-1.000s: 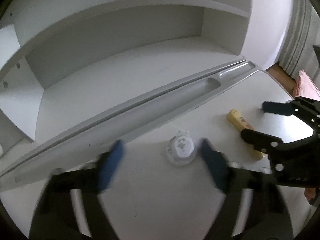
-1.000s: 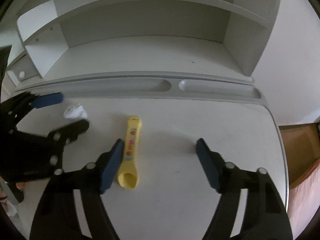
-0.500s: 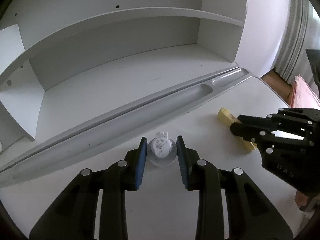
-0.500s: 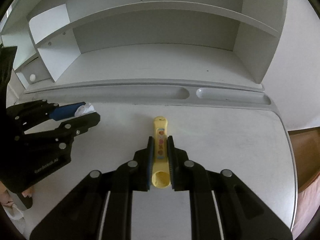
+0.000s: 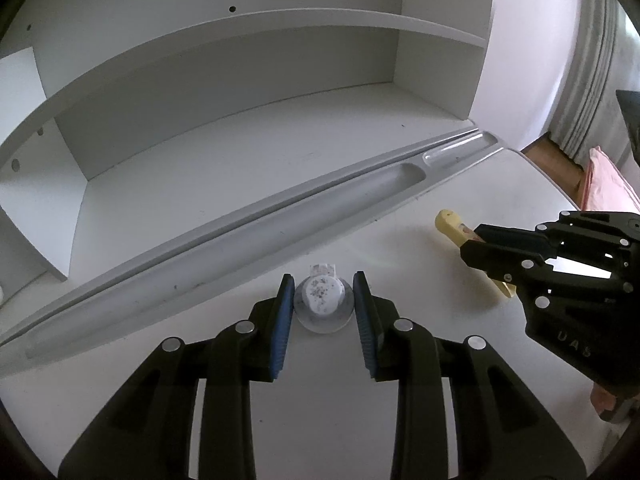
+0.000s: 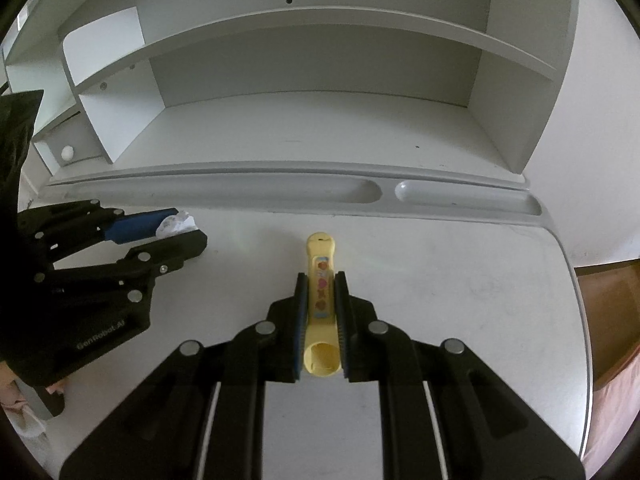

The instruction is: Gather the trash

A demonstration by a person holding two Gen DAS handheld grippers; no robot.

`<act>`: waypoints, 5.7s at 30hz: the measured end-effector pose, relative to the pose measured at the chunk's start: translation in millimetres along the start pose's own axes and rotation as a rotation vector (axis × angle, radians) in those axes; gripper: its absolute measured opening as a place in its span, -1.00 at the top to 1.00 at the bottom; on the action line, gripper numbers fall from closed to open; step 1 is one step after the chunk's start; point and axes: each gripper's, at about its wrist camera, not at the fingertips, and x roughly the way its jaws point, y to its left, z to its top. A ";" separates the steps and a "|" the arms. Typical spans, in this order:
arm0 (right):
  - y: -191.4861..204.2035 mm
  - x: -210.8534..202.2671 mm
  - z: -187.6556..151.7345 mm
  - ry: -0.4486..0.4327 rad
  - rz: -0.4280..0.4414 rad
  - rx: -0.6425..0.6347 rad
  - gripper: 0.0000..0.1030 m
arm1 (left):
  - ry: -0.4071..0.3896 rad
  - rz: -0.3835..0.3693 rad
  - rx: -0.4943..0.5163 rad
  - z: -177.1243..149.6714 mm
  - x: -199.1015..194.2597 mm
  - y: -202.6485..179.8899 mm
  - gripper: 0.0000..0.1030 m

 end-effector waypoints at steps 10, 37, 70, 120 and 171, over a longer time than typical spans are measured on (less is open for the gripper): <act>1.7 0.4 0.0 0.004 -0.002 -0.004 0.73 | 0.006 -0.004 -0.001 0.5 1.5 0.2 0.43; -98.0 -168.6 -46.5 -0.321 -0.036 0.183 0.73 | -0.146 -0.190 0.157 25.2 -98.6 -115.6 0.44; -302.5 -31.7 -521.5 0.412 0.033 1.135 0.73 | 0.672 -0.537 0.363 -286.0 126.6 -480.8 0.44; 103.8 -103.8 -91.1 -0.373 -0.095 0.086 -0.87 | -0.212 0.452 -0.271 -133.5 -150.8 34.4 -0.89; 72.9 -77.7 -78.2 -0.195 -0.101 0.208 -0.87 | -0.001 0.445 -0.308 -138.8 -116.9 45.9 -0.89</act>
